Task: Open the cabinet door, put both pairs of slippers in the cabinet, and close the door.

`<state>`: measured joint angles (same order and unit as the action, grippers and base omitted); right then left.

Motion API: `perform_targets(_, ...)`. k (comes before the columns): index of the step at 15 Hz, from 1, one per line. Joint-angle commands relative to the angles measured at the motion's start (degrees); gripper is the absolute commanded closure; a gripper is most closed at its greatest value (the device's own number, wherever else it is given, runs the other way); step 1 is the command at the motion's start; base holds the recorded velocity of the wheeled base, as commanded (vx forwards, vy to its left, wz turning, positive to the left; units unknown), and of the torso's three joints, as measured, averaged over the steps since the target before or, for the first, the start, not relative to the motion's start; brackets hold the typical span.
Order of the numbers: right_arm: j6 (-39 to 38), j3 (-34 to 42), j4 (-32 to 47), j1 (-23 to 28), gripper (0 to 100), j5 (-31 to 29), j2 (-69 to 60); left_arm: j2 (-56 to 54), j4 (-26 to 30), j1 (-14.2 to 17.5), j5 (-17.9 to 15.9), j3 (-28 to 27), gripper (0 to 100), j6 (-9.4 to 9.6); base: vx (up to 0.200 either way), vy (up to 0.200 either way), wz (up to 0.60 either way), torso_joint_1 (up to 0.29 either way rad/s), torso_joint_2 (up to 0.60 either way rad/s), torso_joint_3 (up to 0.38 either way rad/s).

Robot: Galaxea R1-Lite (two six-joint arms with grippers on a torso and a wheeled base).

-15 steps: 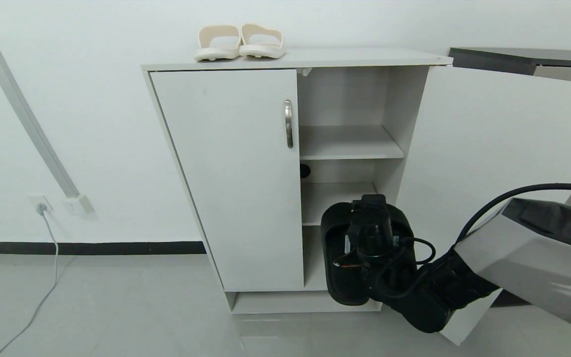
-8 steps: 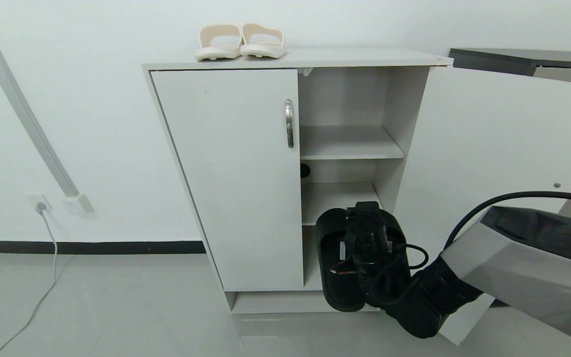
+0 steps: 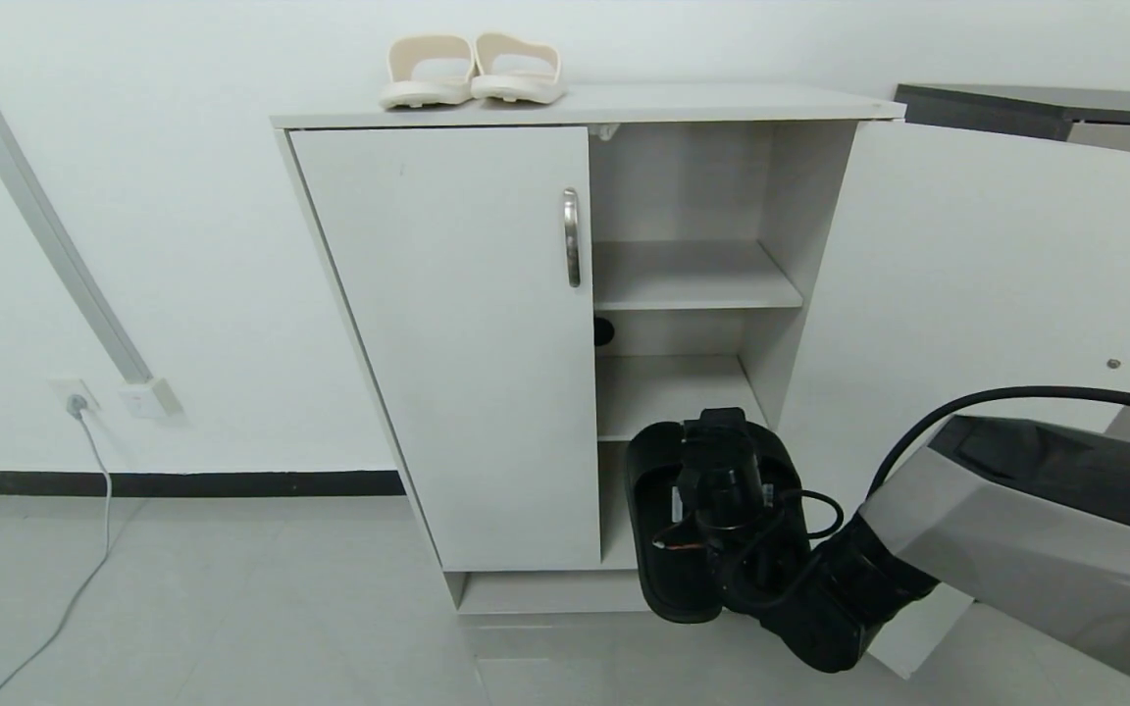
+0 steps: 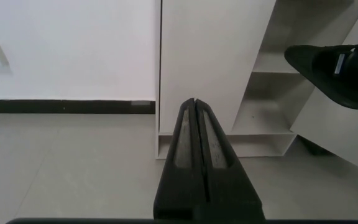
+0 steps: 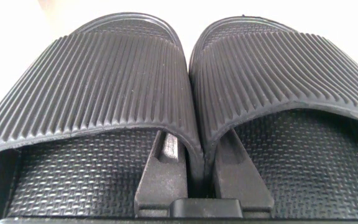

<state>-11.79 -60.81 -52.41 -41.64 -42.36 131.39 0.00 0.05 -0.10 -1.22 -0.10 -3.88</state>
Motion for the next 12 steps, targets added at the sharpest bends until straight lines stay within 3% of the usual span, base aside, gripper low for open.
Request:
perform_targets(1, 0.0, -0.1, -0.1, 0.0, 100, 0.0, 0.2, 0.1, 0.0, 0.0, 0.0, 0.0, 100, 0.01, 0.0, 0.0, 0.0, 0.002, 0.01, -0.173)
perform_targets(9, 0.3, 0.0, -1.2, -0.2, 100, 0.0, -0.1, 0.1, 0.0, 0.0, 0.0, 0.0, 100, -0.08, 0.0, 0.0, 0.0, 0.001, 0.0, -0.194)
perform_targets(12, 4.7, 1.7, -9.2, -0.5, 100, 0.3, -0.1, 0.1, 0.0, 0.0, 0.1, 0.0, 100, -0.08, 0.0, 0.0, 0.0, 0.006, 0.0, -0.102)
